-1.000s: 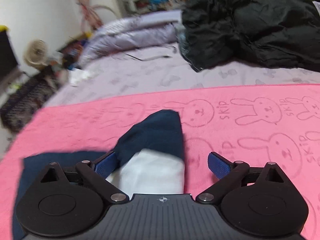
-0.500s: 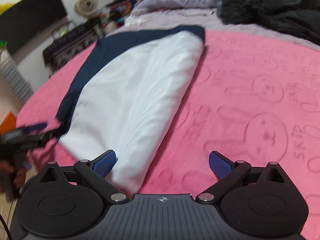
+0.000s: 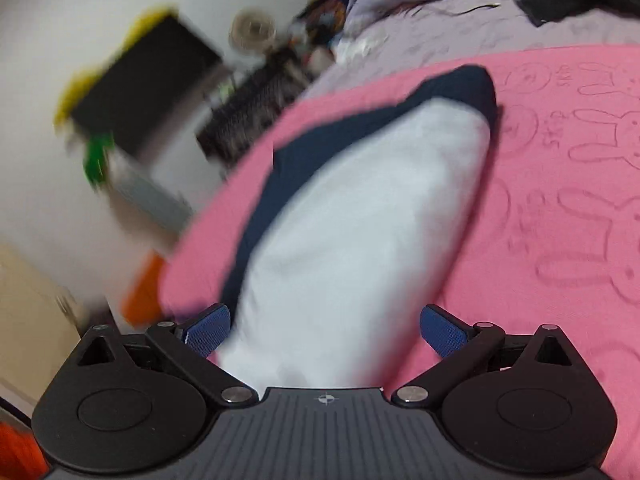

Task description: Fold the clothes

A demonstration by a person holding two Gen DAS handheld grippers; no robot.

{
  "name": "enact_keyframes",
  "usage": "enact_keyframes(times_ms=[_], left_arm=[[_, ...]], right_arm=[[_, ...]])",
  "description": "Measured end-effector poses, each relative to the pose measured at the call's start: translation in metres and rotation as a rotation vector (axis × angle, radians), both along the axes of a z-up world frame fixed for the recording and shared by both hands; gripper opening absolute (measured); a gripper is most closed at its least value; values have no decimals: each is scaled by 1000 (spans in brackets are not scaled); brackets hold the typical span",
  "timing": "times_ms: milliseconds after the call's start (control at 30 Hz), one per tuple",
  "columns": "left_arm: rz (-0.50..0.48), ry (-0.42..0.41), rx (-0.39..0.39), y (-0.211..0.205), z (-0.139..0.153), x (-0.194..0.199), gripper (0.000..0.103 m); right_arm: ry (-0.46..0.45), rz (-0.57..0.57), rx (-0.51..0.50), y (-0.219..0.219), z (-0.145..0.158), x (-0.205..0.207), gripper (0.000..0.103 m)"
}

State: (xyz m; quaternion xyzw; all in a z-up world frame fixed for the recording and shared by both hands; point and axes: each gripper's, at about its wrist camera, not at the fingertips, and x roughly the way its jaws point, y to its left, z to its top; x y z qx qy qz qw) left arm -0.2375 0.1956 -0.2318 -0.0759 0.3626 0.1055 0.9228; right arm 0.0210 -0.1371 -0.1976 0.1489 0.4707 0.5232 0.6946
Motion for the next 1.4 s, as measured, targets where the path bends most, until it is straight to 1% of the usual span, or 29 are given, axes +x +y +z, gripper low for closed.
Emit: enact_keyframes(times_ms=[67, 133, 167, 200, 300, 367, 400, 467, 500, 533, 567, 600, 633, 667, 700, 733, 800, 867, 933, 1033, 1100, 1133, 1167, 1200, 1233, 1267, 1333, 1367, 1400], left_arm=[[-1, -4, -2, 0, -2, 0, 103], [4, -3, 8, -1, -2, 1, 103], [7, -1, 15, -3, -3, 2, 103], [10, 1, 19, -4, -3, 2, 103], [12, 13, 15, -3, -1, 4, 103], [14, 13, 15, -3, -1, 4, 103], [16, 11, 15, -3, -1, 3, 103], [20, 8, 17, -3, 0, 3, 103], [22, 6, 18, -3, 0, 3, 103], [24, 4, 18, -3, 0, 2, 103], [29, 1, 19, -4, 0, 2, 103], [40, -4, 19, -5, 1, 2, 103], [46, -8, 27, -6, 2, 2, 103], [44, -10, 48, -8, 5, 4, 103], [43, -13, 69, -10, 7, 6, 103], [39, -14, 92, -12, 10, 9, 103], [10, -6, 171, -21, 13, 20, 103], [-26, -5, 243, -32, 15, 34, 102], [-65, -9, 285, -45, 17, 52, 101], [-133, -37, 293, -62, 18, 80, 101], [-145, -18, 298, -70, 12, 100, 101], [-149, -9, 301, -74, 8, 109, 101], [-140, -1, 300, -75, 6, 116, 101], [-124, -5, 289, -74, 5, 118, 100], [-108, -12, 275, -72, 6, 120, 98], [-97, -34, 247, -69, 10, 119, 98], [-81, -93, 187, -61, 19, 115, 98], [-71, -111, 177, -57, 24, 116, 99], [-60, -129, 167, -53, 29, 117, 99]], right_arm=[[-24, 8, 20, -10, 9, 8, 103], [-133, -56, -30, -18, 14, 22, 103], [-148, -108, -37, -18, 12, 35, 103], [-140, -160, -33, -16, 7, 50, 103], [6, -281, 26, 14, -25, 104, 103], [40, -327, 2, 46, -51, 128, 103], [32, -337, 0, 60, -61, 132, 103], [-26, -337, 42, 80, -63, 130, 103], [-35, -324, 26, 90, -63, 127, 101], [-48, -310, 7, 99, -62, 124, 94], [-58, -306, -17, 104, -61, 121, 68], [-36, -327, -15, 102, -61, 119, 54], [-2, -354, 15, 95, -61, 117, 49], [32, -382, 45, 88, -61, 115, 39], [53, -404, 70, 81, -58, 113, 33], [49, -417, 87, 76, -53, 111, 32], [39, -442, 116, 66, -42, 108, 29], [10, -468, 115, 58, -32, 107, 28], [-7, -516, 112, 48, -22, 114, 27], [-3, -615, 140, 22, -14, 131, 27], [-21, -705, 137, -1, -7, 145, 28], [-37, -738, 89, -8, -8, 154, 29], [-49, -758, -11, -11, -10, 162, 40], [-62, -777, -112, -15, -12, 170, 59], [-74, -795, -213, -18, -14, 178, 69], [-102, -801, -304, -20, -16, 180, 71], [-233, -774, -419, -16, -12, 161, 71], [-327, -766, -419, -13, -6, 142, 73], [-412, -747, -409, -8, 1, 124, 77]])
